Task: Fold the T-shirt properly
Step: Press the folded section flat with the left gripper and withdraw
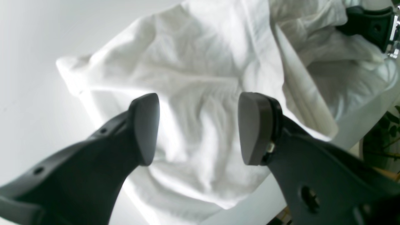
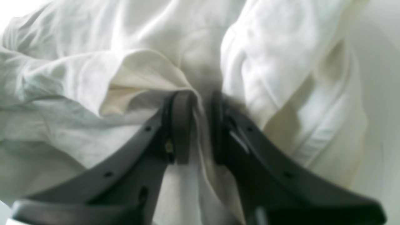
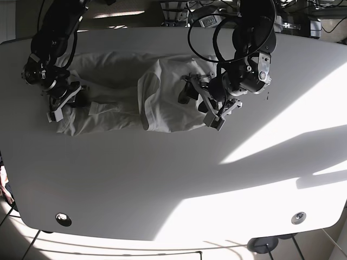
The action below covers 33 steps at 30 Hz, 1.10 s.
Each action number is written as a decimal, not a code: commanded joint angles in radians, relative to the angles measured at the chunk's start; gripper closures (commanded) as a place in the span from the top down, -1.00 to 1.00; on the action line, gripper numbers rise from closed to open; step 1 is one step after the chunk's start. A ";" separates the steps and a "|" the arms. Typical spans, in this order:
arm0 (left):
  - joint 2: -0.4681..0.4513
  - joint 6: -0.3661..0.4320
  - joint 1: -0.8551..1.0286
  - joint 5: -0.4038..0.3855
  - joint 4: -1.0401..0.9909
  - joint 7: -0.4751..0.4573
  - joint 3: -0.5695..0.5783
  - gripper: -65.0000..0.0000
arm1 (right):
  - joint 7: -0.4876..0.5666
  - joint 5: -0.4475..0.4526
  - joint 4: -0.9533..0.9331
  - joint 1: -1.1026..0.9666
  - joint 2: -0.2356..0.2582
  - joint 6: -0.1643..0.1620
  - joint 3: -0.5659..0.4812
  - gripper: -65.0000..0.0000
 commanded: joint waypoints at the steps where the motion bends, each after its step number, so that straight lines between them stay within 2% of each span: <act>1: -0.013 -0.065 0.010 0.017 0.023 -0.016 0.035 0.14 | -0.008 0.000 0.042 -0.001 0.013 0.001 0.002 -0.64; 3: -0.013 -0.179 0.012 0.127 0.023 -0.016 0.124 0.14 | -0.008 0.000 0.051 -0.007 0.013 0.001 -0.001 -0.64; 4: -0.006 -0.233 0.008 0.245 0.016 -0.016 0.210 0.14 | -0.008 0.000 0.054 -0.008 0.013 0.001 -0.001 -0.64; 6: 0.053 -0.236 0.004 0.408 -0.007 -0.019 0.348 0.15 | -0.008 0.000 0.054 -0.008 0.013 0.001 -0.003 -0.64; 7: 0.075 -0.236 -0.005 0.449 -0.028 -0.019 0.394 0.15 | -0.008 0.000 0.054 -0.010 0.013 0.001 -0.003 -0.64; 8: 0.106 -0.237 -0.041 0.482 -0.076 -0.019 0.452 0.15 | -0.008 0.000 0.052 -0.010 0.013 0.001 -0.001 -0.64; 12: 0.170 -0.237 -0.123 0.488 -0.214 -0.019 0.590 0.15 | -0.008 0.000 0.052 -0.013 0.013 0.001 0.000 -0.64; 15: 0.202 -0.237 -0.150 0.485 -0.208 -0.019 0.612 0.15 | -0.008 0.000 0.052 -0.013 0.013 0.001 0.002 -0.64; 17: 0.196 -0.237 -0.147 0.488 -0.096 -0.019 0.601 0.15 | -0.008 0.000 0.052 -0.013 0.013 0.001 0.002 -0.64; 19: 0.191 -0.237 -0.143 0.488 -0.010 -0.019 0.526 0.15 | -0.008 0.000 0.052 -0.013 0.013 0.001 0.002 -0.64; 24: 0.158 -0.237 -0.102 0.483 0.041 -0.033 0.159 0.15 | -0.008 0.000 0.052 -0.011 0.013 0.001 0.000 -0.64; 27: 0.153 -0.237 -0.100 0.485 0.035 -0.094 0.027 0.15 | -0.008 -0.004 0.052 -0.011 -0.005 0.001 0.002 -0.64; 29: 0.152 -0.237 -0.108 0.485 -0.008 -0.103 0.001 0.15 | -0.008 -0.007 0.054 -0.011 -0.011 0.001 0.002 -0.64; 33: 0.158 -0.239 -0.159 0.483 -0.181 -0.142 0.024 0.15 | -0.008 -0.004 0.052 -0.011 -0.014 0.001 -0.004 -0.64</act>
